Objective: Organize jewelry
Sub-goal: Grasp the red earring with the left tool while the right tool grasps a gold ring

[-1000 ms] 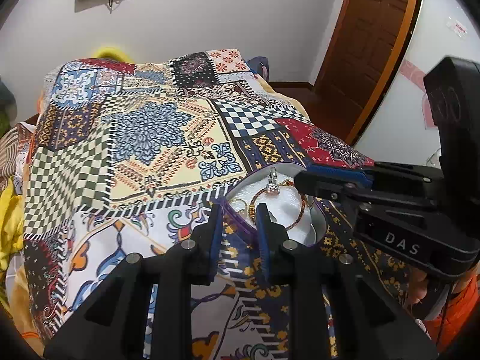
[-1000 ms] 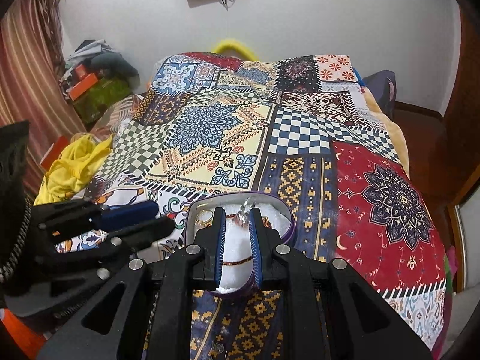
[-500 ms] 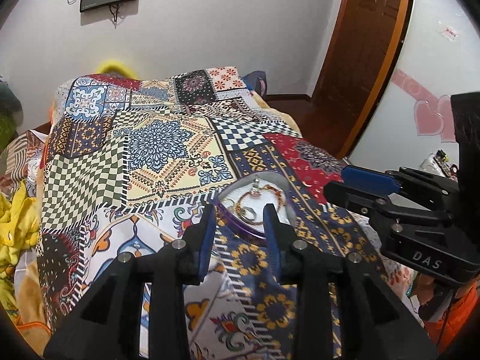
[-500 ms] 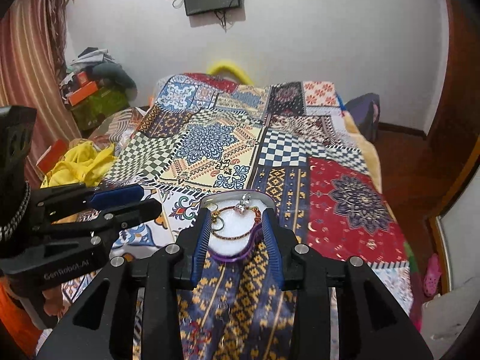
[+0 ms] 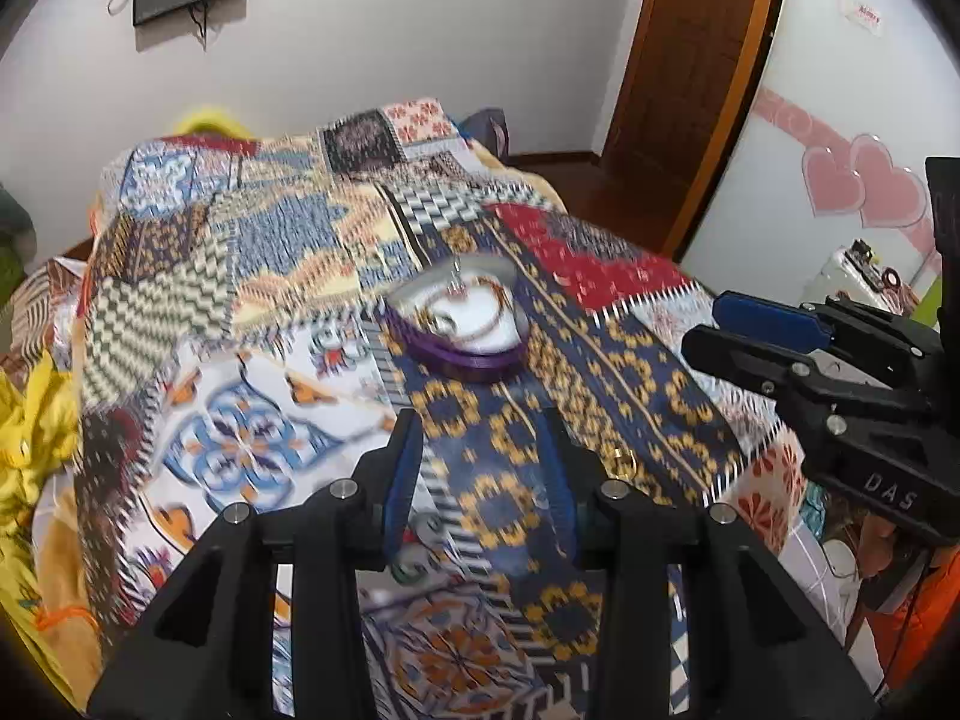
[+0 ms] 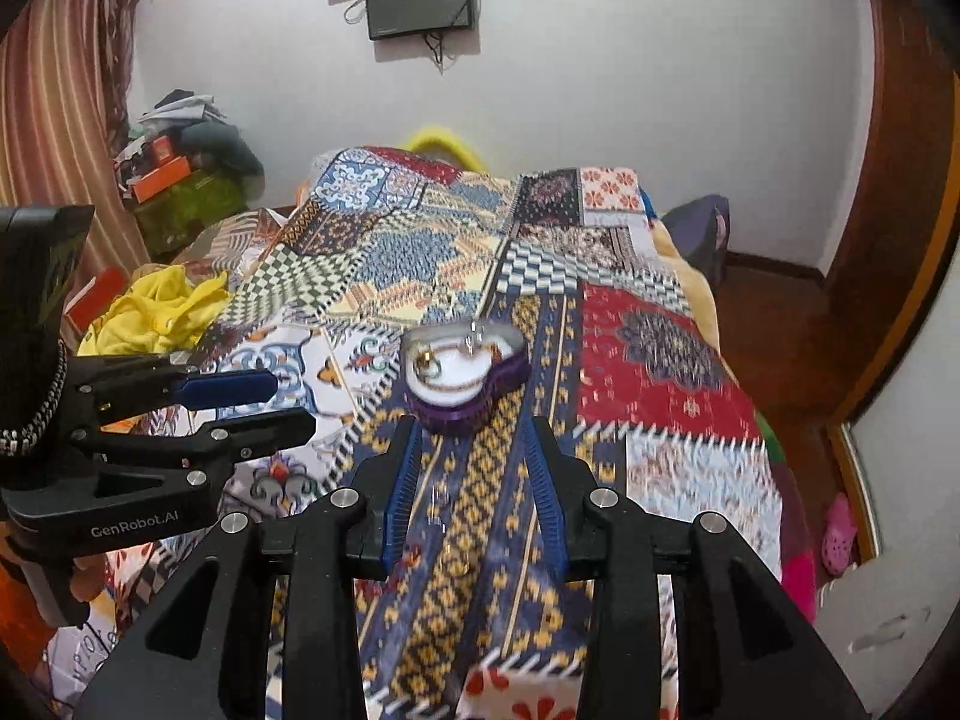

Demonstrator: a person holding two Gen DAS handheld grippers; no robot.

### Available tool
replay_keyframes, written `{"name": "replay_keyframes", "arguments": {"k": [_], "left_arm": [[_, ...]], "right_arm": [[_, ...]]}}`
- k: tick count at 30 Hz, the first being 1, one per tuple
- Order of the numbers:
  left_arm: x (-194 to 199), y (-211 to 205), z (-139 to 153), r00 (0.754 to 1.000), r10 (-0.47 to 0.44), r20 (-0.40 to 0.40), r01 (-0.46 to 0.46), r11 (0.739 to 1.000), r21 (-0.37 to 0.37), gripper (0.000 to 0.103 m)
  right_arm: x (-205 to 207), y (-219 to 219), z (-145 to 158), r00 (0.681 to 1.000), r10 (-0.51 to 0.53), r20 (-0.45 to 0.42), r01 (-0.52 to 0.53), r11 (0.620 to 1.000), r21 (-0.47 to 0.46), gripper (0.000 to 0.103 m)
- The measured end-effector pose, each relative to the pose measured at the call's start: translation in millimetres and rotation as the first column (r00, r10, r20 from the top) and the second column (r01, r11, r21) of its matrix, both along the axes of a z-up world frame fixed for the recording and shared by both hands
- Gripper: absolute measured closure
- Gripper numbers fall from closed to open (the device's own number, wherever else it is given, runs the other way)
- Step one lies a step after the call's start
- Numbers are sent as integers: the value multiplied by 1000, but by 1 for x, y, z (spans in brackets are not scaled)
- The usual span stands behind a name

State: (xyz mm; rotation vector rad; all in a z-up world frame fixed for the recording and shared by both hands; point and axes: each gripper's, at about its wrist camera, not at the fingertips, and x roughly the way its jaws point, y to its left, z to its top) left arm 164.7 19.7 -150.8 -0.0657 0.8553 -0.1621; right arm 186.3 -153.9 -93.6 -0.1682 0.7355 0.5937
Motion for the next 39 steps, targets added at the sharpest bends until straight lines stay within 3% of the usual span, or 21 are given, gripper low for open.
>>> {"name": "replay_keyframes", "arguments": {"k": [6, 17, 24, 26, 28, 30, 39], "left_arm": [[-7, -17, -25, 998, -27, -65, 26, 999, -25, 65], [-6, -50, -59, 984, -111, -142, 108, 994, -32, 65], [-10, -51, -67, 984, -123, -128, 119, 992, -40, 65], [-11, -48, -67, 984, -126, -123, 121, 992, -48, 69], [-12, -45, -68, 985, -127, -120, 123, 991, -45, 87], [-13, -42, -68, 986, -121, -118, 117, 992, -38, 97], [-14, -23, -55, 995, -75, -72, 72, 996, -46, 98]], "right_arm": [[-7, -16, -28, 997, -42, -68, 41, 999, -19, 71], [-15, -34, -49, 992, -66, -107, 61, 997, -53, 71], [-18, -31, -60, 990, -28, -138, 22, 999, -45, 71], [-20, -29, -64, 989, -13, -148, 7, 999, -45, 71], [-20, -26, -66, 989, -5, -148, -2, 999, -51, 71], [-20, -23, -69, 989, 5, -151, -14, 998, -54, 71], [-12, -11, -75, 982, 42, -184, -49, 998, -36, 71]]}}
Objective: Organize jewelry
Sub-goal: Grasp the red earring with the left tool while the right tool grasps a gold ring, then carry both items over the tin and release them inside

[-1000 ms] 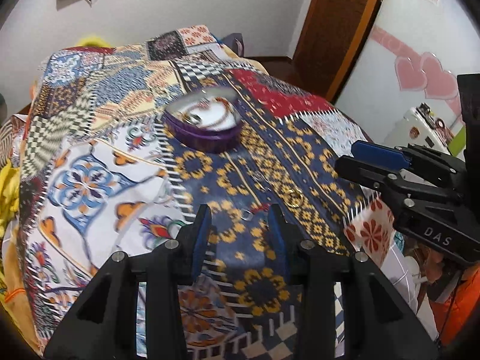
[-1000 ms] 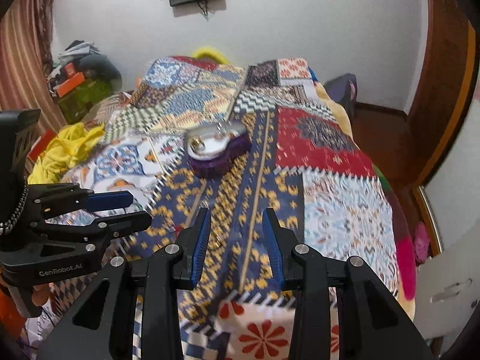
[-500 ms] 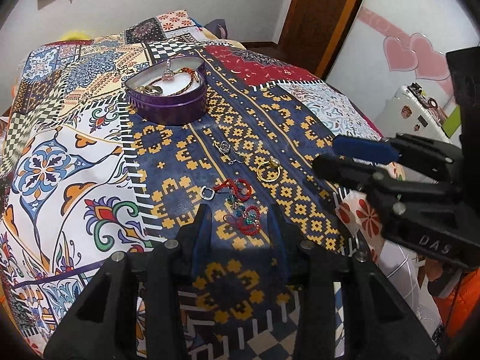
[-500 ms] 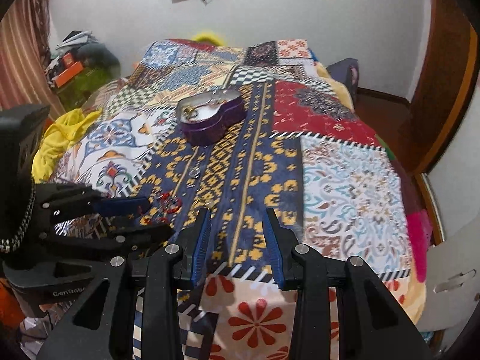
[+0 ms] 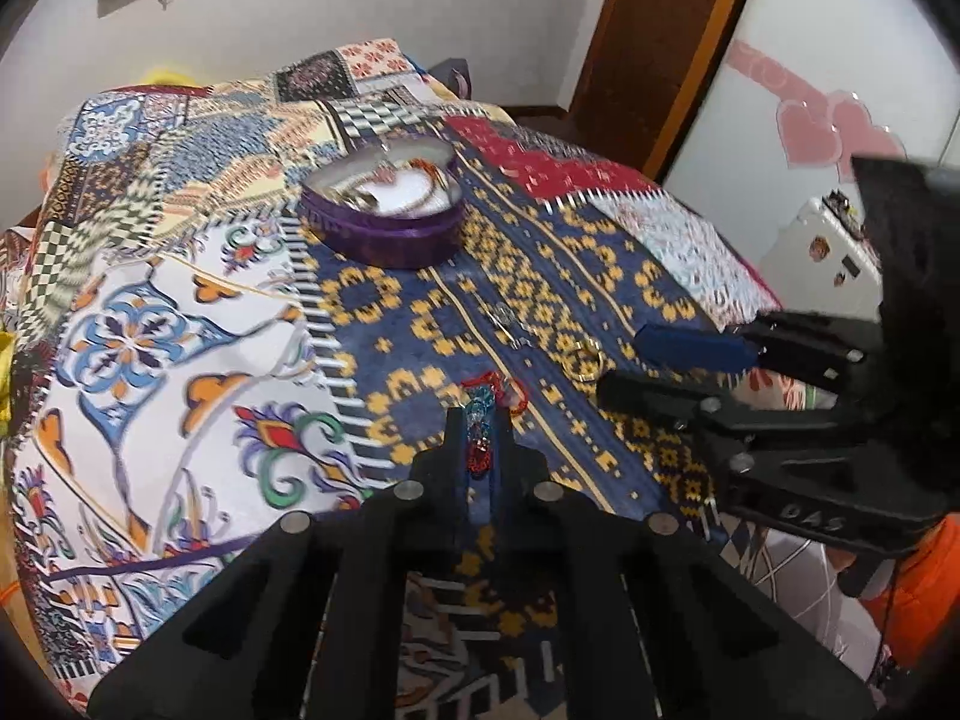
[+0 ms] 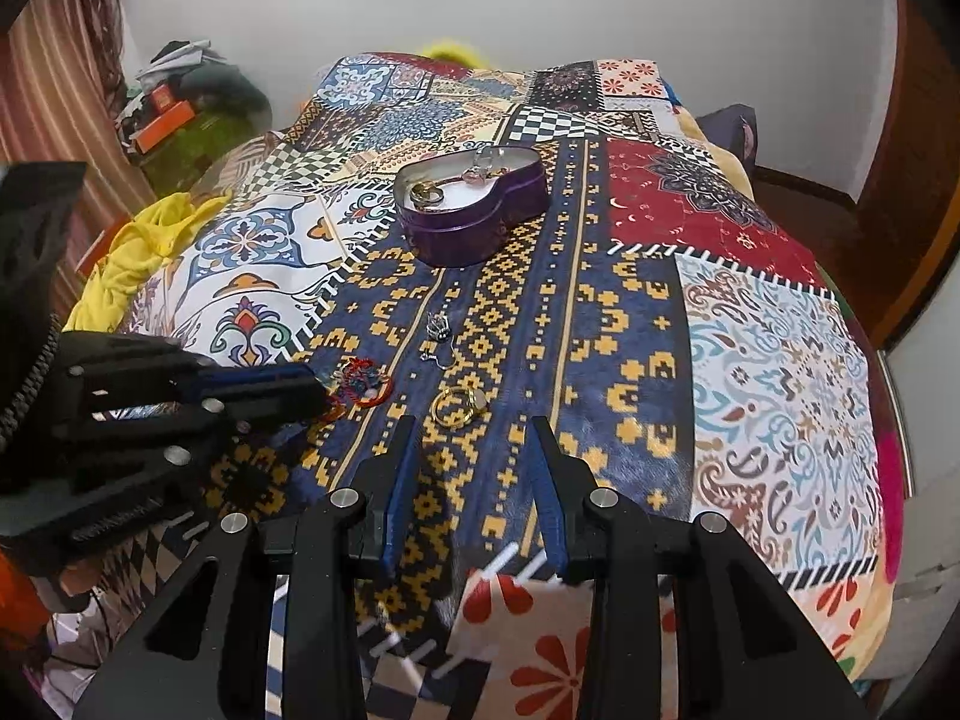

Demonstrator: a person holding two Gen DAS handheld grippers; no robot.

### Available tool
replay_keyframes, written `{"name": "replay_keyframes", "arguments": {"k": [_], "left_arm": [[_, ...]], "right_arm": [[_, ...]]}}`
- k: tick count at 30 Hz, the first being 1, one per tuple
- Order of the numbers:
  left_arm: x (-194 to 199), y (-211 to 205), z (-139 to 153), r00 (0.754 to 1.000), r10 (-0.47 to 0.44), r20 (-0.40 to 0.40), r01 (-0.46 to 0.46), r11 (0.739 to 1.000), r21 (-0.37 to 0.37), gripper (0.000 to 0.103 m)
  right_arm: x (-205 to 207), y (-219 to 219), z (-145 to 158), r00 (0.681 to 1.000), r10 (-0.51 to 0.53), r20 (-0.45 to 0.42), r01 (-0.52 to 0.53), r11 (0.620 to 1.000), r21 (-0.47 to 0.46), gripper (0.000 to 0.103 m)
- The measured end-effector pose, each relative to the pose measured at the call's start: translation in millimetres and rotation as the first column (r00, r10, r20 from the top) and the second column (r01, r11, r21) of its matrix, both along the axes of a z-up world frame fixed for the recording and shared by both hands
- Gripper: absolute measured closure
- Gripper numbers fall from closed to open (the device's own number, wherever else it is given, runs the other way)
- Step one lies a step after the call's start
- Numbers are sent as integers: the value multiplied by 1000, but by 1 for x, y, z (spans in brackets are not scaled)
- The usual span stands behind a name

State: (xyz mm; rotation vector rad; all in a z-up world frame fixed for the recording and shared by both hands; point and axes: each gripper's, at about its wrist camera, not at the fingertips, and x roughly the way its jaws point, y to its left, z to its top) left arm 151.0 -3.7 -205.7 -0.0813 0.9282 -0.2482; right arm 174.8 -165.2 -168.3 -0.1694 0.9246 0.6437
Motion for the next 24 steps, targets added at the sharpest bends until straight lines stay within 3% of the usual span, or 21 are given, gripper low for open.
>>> {"name": "replay_keyframes", "arguments": {"k": [12, 15, 24], "left_arm": [[0, 18, 37, 994, 43, 102, -40, 999, -32, 98], [0, 21, 41, 993, 49, 108, -46, 998, -34, 98], [0, 24, 50, 990, 62, 128, -58, 998, -35, 98]], "right_arm": [[0, 17, -9, 998, 26, 63, -24, 999, -38, 71], [0, 20, -10, 997, 26, 79, -21, 998, -61, 83], [4, 16, -4, 999, 10, 49, -9, 1000, -22, 84]]}}
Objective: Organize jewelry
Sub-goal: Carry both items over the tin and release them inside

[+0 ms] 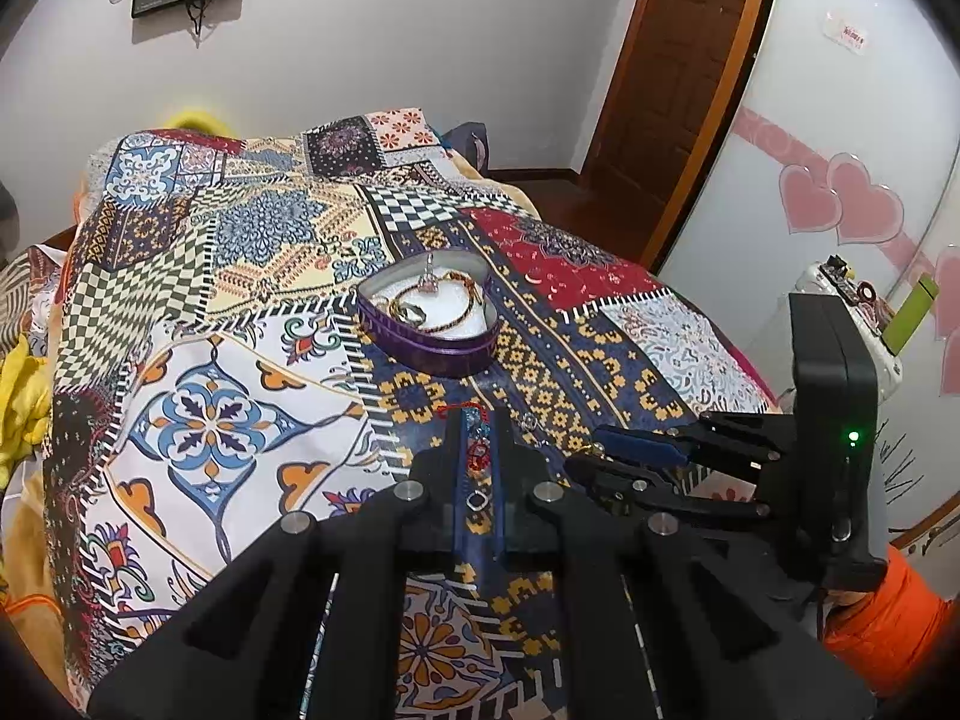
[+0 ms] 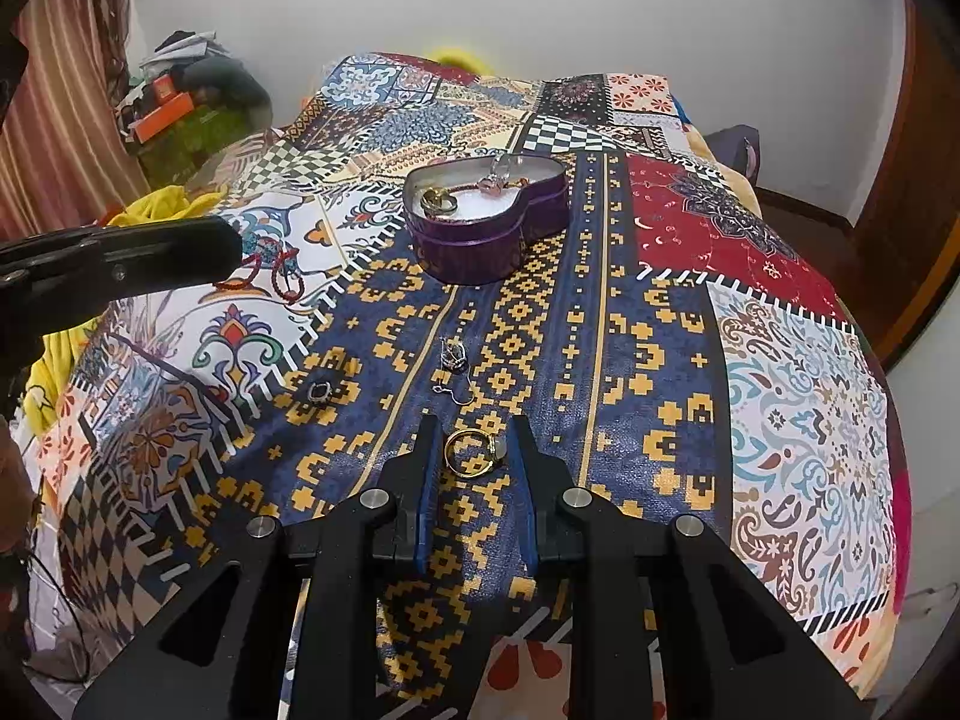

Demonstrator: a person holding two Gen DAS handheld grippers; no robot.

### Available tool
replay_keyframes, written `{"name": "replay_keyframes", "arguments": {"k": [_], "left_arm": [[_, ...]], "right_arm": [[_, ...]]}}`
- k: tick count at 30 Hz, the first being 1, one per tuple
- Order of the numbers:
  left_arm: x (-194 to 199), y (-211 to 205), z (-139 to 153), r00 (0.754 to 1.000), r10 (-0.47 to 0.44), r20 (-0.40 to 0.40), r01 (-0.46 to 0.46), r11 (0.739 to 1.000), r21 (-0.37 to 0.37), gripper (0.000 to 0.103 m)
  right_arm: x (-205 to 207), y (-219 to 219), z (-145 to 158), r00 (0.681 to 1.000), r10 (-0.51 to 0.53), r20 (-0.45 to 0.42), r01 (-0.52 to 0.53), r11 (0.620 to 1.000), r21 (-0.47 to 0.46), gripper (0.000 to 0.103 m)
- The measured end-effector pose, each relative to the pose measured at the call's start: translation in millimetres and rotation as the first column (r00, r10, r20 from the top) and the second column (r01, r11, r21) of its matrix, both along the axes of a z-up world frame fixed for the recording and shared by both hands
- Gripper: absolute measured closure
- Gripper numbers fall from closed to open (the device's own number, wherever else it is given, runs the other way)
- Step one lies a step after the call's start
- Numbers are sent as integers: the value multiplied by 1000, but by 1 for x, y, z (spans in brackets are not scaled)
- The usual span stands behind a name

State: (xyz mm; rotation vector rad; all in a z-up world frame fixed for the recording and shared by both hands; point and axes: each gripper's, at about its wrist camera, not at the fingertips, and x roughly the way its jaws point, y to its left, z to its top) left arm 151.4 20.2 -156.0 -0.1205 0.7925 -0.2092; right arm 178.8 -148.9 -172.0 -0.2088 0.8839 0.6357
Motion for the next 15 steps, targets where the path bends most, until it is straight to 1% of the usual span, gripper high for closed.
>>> {"name": "replay_keyframes", "arguments": {"k": [5, 7, 9, 15], "left_arm": [[4, 3, 9, 1000, 9, 22, -9, 1000, -2, 98], [7, 5, 13, 1000, 12, 29, -12, 1000, -3, 98], [10, 6, 17, 999, 14, 38, -14, 1000, -5, 98], [22, 12, 30, 998, 24, 64, -23, 1000, -16, 98]], "right_arm": [[2, -2, 12, 1000, -9, 16, 8, 1000, 26, 84], [5, -4, 23, 999, -18, 29, 16, 998, 58, 83], [6, -4, 26, 999, -20, 33, 18, 998, 67, 83], [16, -3, 51, 996, -38, 86, 29, 994, 110, 83]]}}
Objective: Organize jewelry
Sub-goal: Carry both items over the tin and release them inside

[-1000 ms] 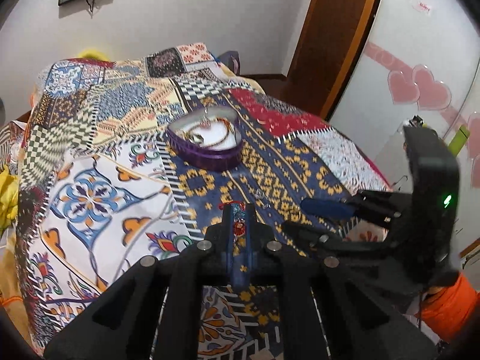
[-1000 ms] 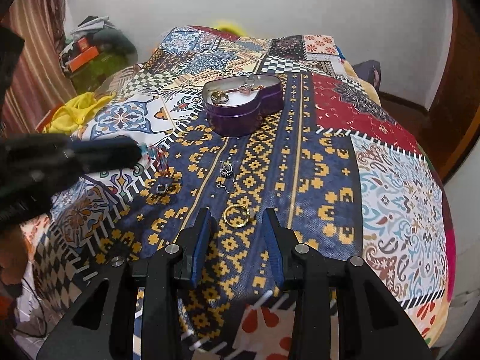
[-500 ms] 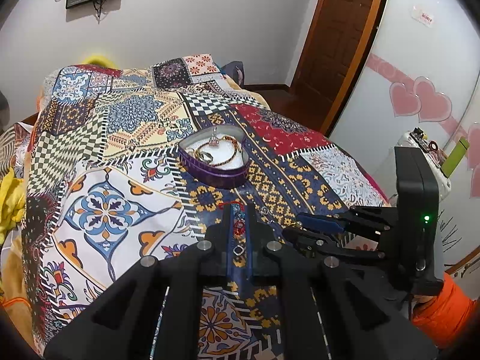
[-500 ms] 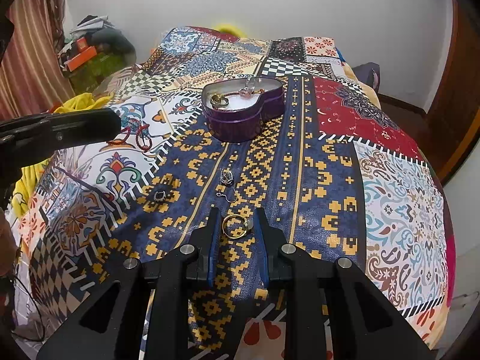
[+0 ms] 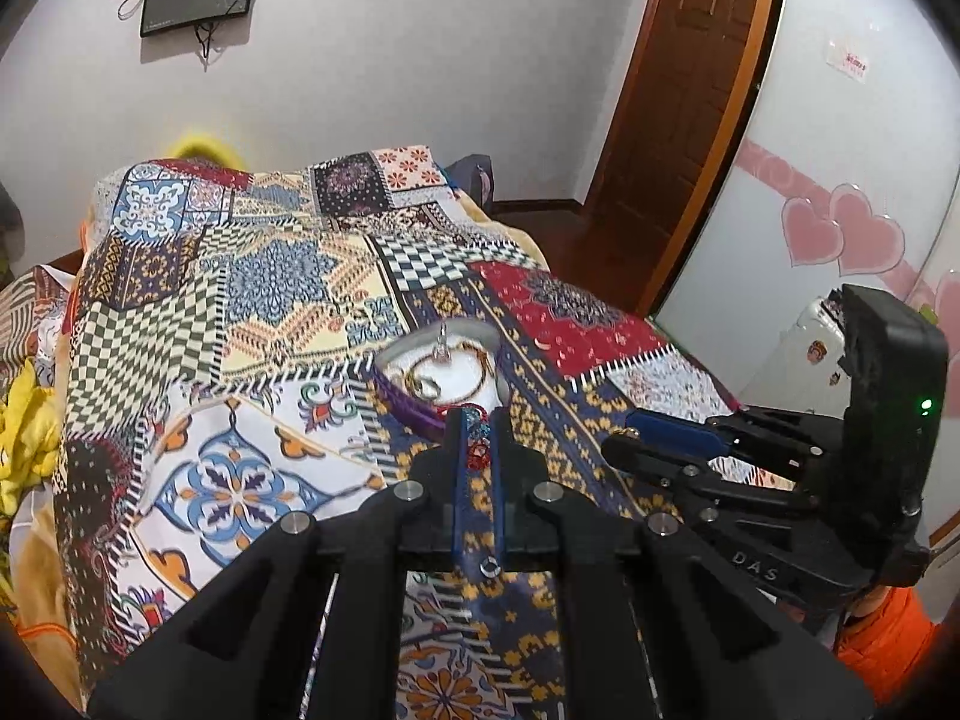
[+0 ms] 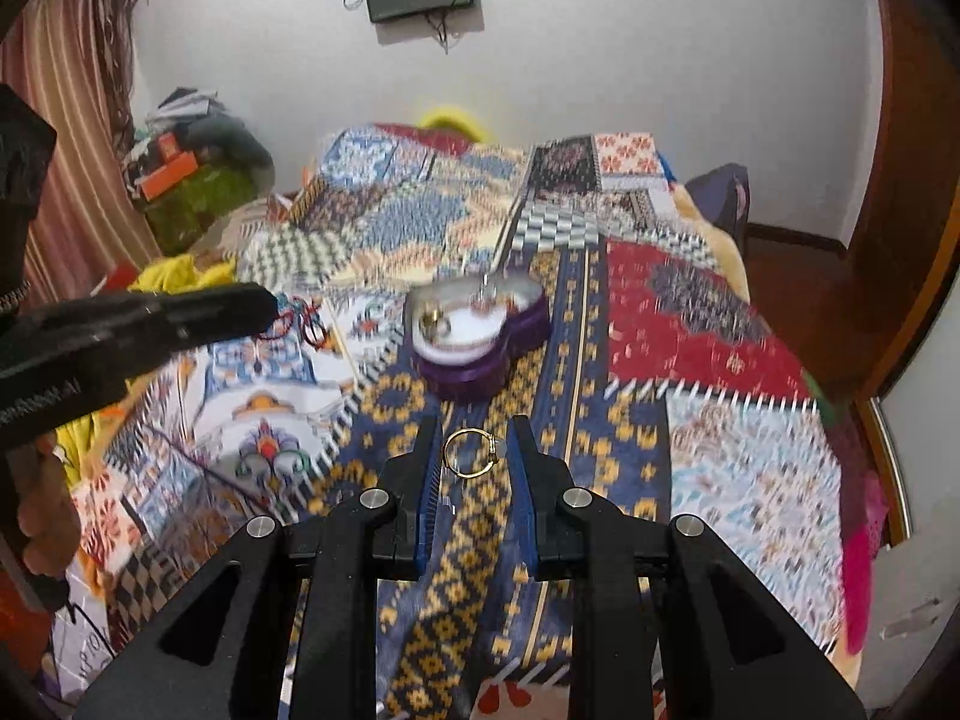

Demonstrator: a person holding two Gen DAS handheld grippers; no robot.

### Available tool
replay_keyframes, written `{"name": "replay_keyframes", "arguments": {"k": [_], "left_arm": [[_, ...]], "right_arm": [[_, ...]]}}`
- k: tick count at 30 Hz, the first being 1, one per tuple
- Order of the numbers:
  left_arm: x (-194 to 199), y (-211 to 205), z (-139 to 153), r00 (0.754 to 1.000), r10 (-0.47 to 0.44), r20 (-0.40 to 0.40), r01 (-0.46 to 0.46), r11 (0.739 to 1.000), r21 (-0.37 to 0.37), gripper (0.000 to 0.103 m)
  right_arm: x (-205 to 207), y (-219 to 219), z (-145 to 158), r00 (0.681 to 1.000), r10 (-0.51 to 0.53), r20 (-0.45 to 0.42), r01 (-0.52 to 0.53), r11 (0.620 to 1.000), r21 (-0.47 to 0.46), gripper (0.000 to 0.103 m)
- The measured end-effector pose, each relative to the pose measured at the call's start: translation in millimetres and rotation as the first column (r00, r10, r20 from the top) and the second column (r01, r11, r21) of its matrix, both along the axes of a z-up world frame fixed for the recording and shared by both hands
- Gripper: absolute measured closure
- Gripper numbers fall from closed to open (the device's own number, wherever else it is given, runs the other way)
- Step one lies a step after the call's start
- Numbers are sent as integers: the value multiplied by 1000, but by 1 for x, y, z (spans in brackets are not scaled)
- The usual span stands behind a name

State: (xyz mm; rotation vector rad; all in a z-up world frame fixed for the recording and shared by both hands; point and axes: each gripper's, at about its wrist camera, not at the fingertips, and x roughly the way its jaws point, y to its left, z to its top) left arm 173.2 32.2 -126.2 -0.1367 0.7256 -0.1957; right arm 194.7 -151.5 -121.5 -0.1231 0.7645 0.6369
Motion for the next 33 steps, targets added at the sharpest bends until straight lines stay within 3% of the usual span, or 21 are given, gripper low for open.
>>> {"name": "replay_keyframes", "arguments": {"k": [16, 22, 33], "left_arm": [[45, 19, 12, 999, 28, 43, -27, 999, -19, 98], [65, 25, 1, 999, 36, 26, -35, 999, -20, 98], [108, 31, -35, 997, 8, -82, -13, 999, -50, 98]], "right_arm": [[33, 18, 28, 998, -5, 65, 0, 997, 72, 83], [50, 30, 20, 999, 10, 52, -14, 998, 58, 83], [78, 50, -11, 999, 49, -22, -49, 999, -14, 83]]}}
